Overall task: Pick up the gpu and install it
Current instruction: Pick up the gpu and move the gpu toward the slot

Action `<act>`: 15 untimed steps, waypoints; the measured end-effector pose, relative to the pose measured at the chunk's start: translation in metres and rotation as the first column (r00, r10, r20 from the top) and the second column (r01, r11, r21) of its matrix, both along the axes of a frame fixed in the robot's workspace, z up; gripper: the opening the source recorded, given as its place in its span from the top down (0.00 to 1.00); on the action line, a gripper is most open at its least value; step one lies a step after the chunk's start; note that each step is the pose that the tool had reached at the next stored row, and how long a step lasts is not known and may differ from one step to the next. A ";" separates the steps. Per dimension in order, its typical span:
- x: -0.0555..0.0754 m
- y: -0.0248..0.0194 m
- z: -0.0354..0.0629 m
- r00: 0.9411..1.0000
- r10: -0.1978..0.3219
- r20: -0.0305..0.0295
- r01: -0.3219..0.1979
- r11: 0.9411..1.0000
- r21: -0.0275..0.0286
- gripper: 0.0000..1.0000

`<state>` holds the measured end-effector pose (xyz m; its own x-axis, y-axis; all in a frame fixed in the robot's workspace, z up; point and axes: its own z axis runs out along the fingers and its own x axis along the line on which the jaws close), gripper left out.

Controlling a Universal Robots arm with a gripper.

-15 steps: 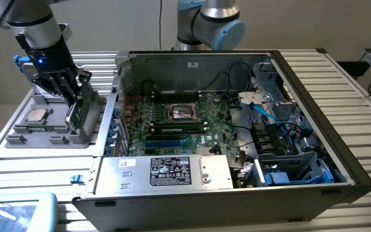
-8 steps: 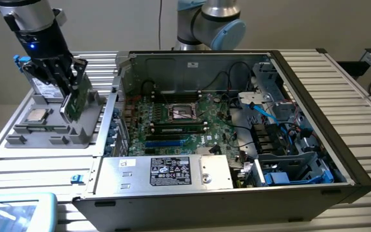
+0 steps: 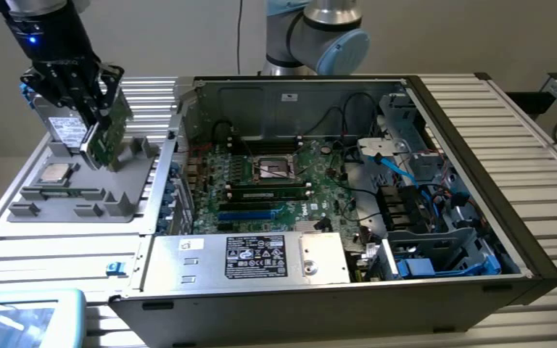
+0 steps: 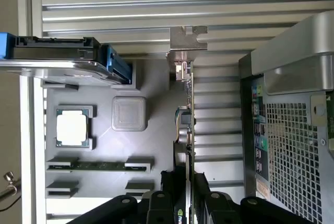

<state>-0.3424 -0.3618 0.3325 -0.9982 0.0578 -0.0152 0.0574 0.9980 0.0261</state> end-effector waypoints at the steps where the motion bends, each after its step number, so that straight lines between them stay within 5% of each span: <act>1: 0.000 0.0000 0.0045 1.000 0.000 0.000 0.000 1.000 0.000 0.73; 15: 0.000 0.0001 0.0669 1.000 0.000 0.002 0.000 1.000 -0.004 0.73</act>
<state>-0.3424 -0.3617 0.3994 -0.9982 0.0577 -0.0179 0.0573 0.9981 0.0218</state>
